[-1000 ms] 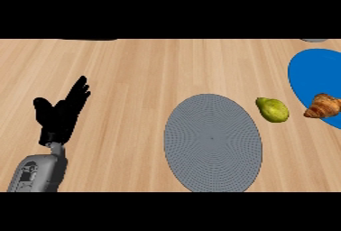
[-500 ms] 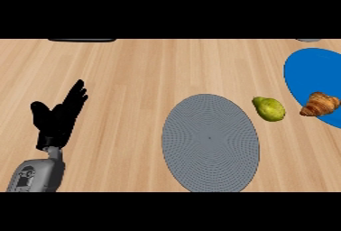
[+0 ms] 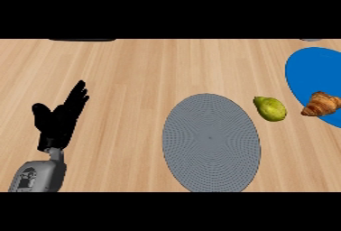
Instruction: Pick the croissant from the placemat and place it in the plate
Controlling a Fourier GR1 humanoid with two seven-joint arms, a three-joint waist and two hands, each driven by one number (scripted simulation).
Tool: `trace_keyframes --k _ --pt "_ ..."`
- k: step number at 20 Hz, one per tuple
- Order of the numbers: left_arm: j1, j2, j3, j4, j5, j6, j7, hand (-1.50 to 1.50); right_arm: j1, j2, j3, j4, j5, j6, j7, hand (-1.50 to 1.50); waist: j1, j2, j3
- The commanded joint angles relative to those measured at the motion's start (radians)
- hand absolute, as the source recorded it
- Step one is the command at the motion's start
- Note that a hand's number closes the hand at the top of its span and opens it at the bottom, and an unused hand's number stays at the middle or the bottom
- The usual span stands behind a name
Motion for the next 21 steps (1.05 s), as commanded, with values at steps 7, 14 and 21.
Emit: trace_keyframes --k 7,14,21 --pt "-0.019 -0.013 0.001 0.016 -0.003 0.008 -0.024 0.0 0.08 -0.042 -0.02 -0.028 -0.06 0.224 -0.13 -1.5 0.003 0.007 0.003" --pt "0.002 0.022 0.015 0.005 0.017 -0.033 -0.02 0.0 0.111 -0.06 -0.027 -0.055 -0.089 0.172 -0.116 -1.5 0.024 0.012 0.006" --pt "0.001 -0.004 -0.009 -0.009 0.006 -0.022 -0.016 0.0 0.14 -0.091 0.008 -0.076 -0.082 0.183 -0.091 -1.5 0.029 0.01 0.006"
